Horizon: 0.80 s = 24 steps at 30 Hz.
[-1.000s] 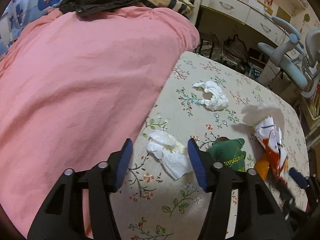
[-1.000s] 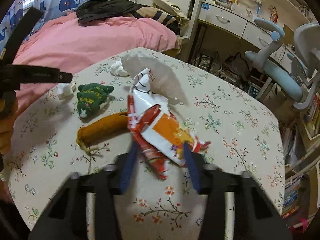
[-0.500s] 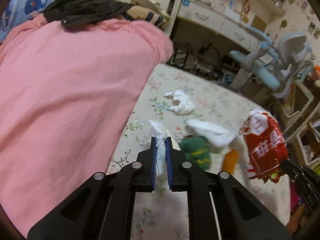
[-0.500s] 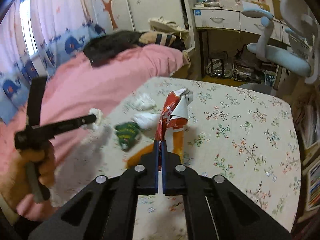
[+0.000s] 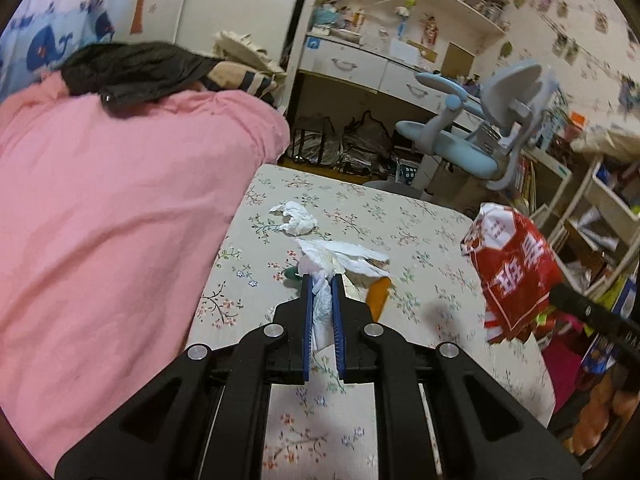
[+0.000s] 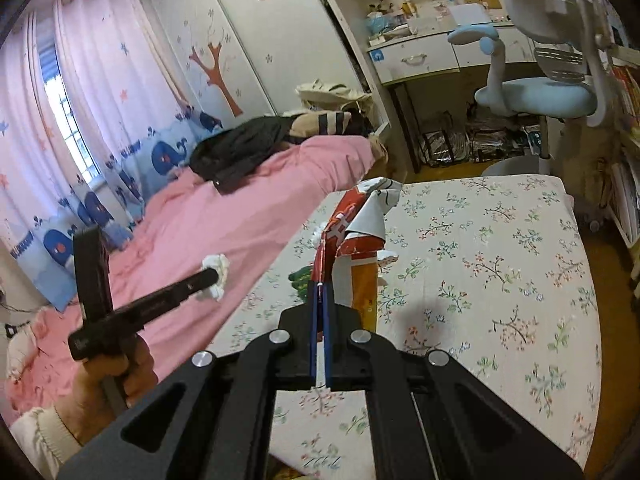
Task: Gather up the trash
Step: 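Carry the red chip bag to the bin and open the right tool while the left holds the tissue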
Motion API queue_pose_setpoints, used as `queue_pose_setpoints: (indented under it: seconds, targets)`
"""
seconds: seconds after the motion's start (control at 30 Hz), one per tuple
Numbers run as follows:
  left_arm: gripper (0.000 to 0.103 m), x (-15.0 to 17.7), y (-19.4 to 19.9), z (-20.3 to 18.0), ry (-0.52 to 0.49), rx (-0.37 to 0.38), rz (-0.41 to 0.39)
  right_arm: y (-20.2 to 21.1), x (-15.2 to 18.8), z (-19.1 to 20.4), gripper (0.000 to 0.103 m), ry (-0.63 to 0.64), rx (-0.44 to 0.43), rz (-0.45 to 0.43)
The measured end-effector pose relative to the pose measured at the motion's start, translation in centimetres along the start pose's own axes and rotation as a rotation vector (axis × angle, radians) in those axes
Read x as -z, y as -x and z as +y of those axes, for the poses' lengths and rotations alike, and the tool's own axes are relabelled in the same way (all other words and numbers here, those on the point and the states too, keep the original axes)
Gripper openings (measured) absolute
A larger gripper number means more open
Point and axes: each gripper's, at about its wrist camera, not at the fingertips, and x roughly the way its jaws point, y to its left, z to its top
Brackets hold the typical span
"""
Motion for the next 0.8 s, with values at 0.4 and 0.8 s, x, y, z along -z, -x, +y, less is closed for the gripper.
queue_pose_setpoints:
  seconds: [0.4, 0.8]
  targets:
    - [0.009, 1.4, 4.3, -3.4, -0.12, -0.04, -0.055, 0.9, 0.8, -0.2, 0.003, -0.016, -0.003, -0.001]
    - [0.009, 2.0, 5.5, -4.8, -0.176, -0.06, -0.073, 1.3, 1.5, 0.1, 0.003, -0.005, 0.0, 0.015]
